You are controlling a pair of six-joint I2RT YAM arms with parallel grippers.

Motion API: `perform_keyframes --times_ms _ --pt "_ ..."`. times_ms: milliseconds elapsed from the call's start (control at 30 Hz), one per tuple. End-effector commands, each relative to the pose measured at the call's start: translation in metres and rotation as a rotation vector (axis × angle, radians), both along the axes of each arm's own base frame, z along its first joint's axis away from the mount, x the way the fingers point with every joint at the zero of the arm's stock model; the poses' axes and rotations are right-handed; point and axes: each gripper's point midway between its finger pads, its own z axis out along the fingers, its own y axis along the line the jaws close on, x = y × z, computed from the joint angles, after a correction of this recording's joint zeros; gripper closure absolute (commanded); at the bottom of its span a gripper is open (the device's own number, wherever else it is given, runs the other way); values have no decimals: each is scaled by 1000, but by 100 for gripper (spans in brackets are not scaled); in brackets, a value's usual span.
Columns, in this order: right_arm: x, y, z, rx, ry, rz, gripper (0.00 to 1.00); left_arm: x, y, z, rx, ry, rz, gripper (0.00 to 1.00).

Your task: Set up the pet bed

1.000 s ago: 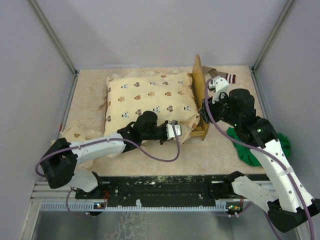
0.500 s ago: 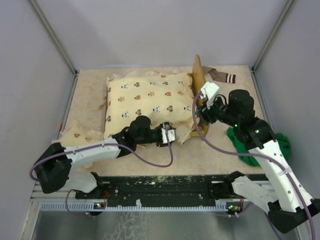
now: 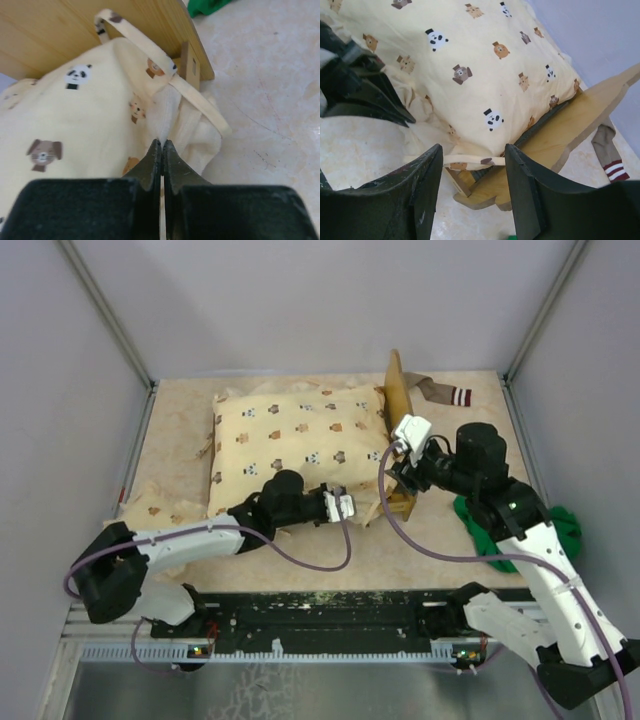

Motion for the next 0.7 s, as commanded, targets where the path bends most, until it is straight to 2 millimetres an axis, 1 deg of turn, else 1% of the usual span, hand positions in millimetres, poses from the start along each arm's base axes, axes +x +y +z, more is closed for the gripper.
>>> perform_keyframes --times_ms 0,67,167,300,400,500,667 --pt "-2 12 1 -58 -42 114 47 4 12 54 -149 -66 71 100" --pt "0 10 -8 -111 -31 133 46 4 20 65 -182 -68 95 100" --pt "8 7 -17 -175 -30 131 45 1 29 76 -229 -46 118 100" --pt "22 3 -30 -251 -18 116 44 1 39 85 -266 -38 146 100" --pt "31 2 -34 -286 -20 113 43 5 47 87 -275 -38 180 100" --pt "41 3 -34 -307 -35 102 41 7 53 90 -281 -34 197 100" --pt "58 8 -36 -326 -51 101 38 9 59 94 -291 -29 207 100"
